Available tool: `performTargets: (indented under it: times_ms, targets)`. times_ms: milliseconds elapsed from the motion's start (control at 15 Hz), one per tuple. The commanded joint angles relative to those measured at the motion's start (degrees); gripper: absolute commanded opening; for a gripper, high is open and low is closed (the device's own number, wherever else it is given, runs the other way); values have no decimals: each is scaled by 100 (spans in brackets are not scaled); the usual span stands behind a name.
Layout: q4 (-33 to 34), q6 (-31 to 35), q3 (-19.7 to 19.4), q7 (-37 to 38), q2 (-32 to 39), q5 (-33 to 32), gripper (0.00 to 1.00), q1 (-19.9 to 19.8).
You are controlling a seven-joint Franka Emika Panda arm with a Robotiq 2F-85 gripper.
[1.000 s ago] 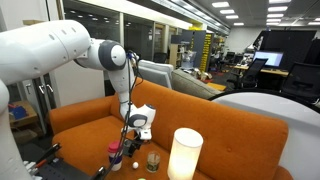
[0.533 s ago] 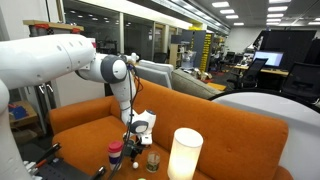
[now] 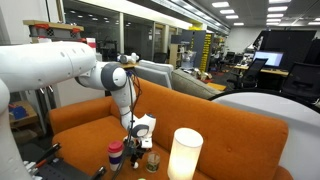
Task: Put the white ball in the jar near the lamp
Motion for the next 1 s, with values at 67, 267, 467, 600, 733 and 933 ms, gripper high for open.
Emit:
performTargets:
  times_ms: [67,267,467,600,733,933]
  targets:
    - [211,-344,-34,215,93,-170,100,-58]
    - [278,-505,3,202,123,-172,100,-111]
    - [322,-632,24,192,123,-167,100,-133]
    - [357,-712,32,187,123,-170,100,-134]
    - [390,-794,43,186,123,-172,100,-133]
    - [420,-964,50,199,123,-177,100,-128]
